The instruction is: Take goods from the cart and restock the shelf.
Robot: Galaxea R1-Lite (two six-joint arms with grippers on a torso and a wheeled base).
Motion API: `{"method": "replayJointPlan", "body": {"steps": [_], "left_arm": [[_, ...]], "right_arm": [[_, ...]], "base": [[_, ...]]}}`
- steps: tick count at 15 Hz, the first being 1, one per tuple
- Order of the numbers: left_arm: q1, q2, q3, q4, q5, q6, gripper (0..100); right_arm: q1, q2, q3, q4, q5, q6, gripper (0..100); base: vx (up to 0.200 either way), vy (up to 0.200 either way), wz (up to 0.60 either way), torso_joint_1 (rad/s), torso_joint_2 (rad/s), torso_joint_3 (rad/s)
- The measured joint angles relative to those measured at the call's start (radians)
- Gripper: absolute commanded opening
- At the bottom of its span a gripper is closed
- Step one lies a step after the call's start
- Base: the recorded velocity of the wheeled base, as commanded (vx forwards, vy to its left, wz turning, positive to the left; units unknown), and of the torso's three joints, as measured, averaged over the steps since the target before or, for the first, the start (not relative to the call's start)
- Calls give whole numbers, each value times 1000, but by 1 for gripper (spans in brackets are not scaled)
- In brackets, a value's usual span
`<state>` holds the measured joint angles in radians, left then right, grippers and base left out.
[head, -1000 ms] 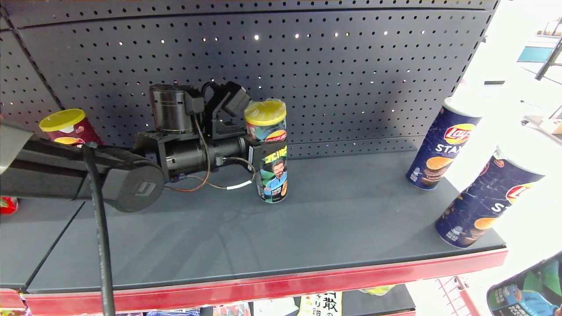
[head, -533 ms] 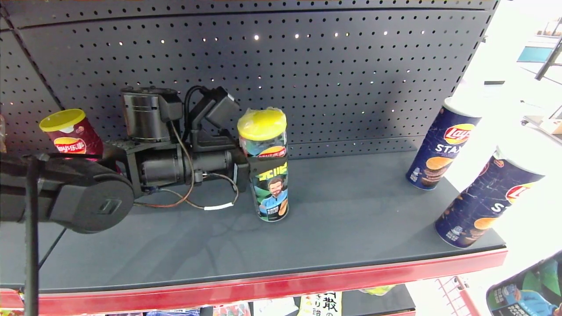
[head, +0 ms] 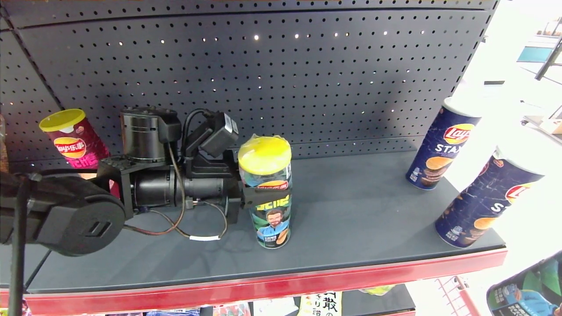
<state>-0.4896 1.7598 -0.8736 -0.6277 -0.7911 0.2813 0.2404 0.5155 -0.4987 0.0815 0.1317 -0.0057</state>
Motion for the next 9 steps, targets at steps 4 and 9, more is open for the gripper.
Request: {"method": "replayJointPlan", "body": {"steps": [4,9], "left_arm": [[-1,-6,51,-9,-35,1,0],[0,-18,61,0,-70,-22,0]], "right_arm": [[0,0,-5,-1,-1,0,0],[0,0,-6,1,-2,0,0]], "base": [[0,0,0,0,0,0],[0,0,0,0,0,0]]}}
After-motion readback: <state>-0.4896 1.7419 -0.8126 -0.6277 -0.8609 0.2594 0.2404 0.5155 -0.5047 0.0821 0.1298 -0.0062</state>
